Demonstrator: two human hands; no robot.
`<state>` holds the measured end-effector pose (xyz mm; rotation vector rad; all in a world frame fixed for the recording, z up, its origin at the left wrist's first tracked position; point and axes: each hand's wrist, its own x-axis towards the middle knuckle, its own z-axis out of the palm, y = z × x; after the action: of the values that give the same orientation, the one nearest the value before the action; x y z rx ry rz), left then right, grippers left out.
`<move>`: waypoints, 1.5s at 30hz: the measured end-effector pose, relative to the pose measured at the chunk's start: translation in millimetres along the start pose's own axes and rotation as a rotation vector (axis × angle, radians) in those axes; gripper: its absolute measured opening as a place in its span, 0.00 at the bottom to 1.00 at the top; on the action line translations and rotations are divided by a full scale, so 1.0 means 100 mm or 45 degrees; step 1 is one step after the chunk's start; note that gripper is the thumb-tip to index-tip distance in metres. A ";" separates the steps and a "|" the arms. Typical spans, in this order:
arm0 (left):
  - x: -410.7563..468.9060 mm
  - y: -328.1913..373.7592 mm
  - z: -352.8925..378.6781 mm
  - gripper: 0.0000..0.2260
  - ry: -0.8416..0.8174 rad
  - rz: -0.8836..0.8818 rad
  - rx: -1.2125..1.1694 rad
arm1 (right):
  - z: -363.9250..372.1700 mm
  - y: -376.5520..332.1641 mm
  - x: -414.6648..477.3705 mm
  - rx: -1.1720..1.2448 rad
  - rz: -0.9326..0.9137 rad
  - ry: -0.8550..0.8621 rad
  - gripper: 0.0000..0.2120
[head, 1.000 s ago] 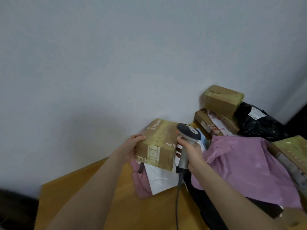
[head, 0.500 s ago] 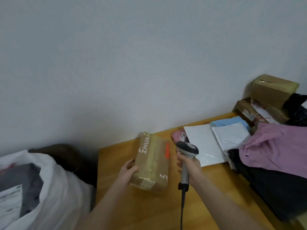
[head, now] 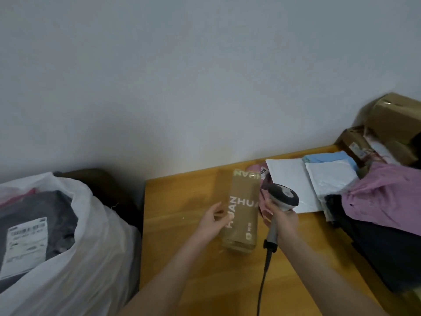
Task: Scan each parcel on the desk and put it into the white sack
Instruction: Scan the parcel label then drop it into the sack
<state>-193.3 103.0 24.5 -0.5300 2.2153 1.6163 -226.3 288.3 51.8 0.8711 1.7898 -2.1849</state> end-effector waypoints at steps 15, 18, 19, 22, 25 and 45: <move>0.20 0.06 0.88 0.36 -0.082 -0.212 0.105 | -0.85 -0.10 0.18 -0.121 0.052 0.038 0.17; 0.13 0.05 0.94 0.24 -0.114 -0.297 -0.007 | -0.95 -0.10 0.20 -0.096 0.079 0.012 0.14; 0.13 0.04 0.94 0.21 -0.094 -0.341 -0.091 | -0.98 -0.10 0.19 -0.096 0.081 0.009 0.11; 0.11 -0.03 0.93 0.13 -0.035 -0.397 -0.311 | -1.03 -0.05 0.16 -0.050 0.091 -0.006 0.06; 0.08 -0.13 0.87 0.19 0.173 -0.359 -0.337 | -0.99 0.14 0.08 -0.088 0.194 -0.075 0.06; 0.13 -0.29 0.38 0.24 0.425 -0.517 -0.139 | -0.38 -0.47 0.71 -0.588 -0.216 -0.196 0.18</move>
<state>-188.2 130.2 -16.8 -1.2704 2.0583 1.5178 -294.5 351.9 48.2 0.4501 2.2196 -1.7443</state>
